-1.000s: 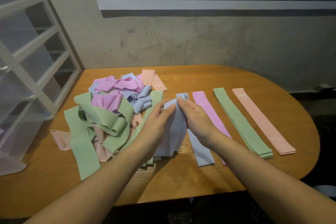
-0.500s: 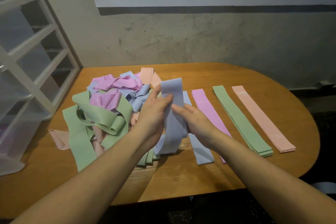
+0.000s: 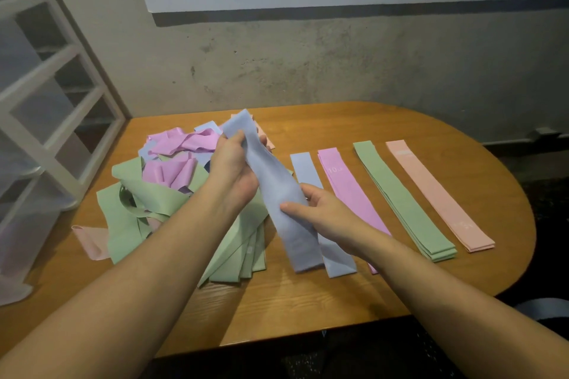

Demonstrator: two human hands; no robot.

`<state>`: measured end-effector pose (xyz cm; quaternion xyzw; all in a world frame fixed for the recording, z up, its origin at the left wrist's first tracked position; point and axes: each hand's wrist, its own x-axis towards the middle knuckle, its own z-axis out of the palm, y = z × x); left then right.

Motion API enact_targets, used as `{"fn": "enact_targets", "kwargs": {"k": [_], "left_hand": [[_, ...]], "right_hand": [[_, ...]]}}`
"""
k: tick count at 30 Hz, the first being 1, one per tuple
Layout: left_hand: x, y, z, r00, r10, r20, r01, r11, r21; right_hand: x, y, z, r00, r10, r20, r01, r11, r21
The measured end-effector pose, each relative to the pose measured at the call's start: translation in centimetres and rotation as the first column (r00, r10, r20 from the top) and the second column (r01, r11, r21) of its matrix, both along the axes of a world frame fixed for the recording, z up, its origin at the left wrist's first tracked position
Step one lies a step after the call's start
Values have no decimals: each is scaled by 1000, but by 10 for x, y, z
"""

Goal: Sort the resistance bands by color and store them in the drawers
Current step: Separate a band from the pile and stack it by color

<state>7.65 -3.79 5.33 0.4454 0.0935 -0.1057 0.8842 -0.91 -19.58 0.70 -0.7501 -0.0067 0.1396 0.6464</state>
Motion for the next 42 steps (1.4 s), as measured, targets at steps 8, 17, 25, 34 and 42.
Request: {"fn": "enact_targets", "kwargs": {"k": [8, 17, 25, 34, 42], "left_hand": [[11, -13, -22, 984, 123, -132, -110, 989, 100], [25, -33, -40, 968, 117, -221, -72, 976, 203], [40, -65, -61, 991, -56, -126, 112, 854, 507], [57, -87, -71, 986, -124, -114, 168, 741, 651], [54, -88, -77, 975, -220, -40, 158, 554, 817]], "right_hand": [[-4, -11, -5, 998, 5, -70, -11, 996, -91], [-8, -29, -22, 977, 42, -207, -82, 978, -192], [-12, -45, -26, 982, -11, -186, -39, 964, -265], [-11, -59, -28, 990, -9, -141, -45, 926, -374], [-17, -61, -25, 977, -33, -211, -37, 946, -323]]}}
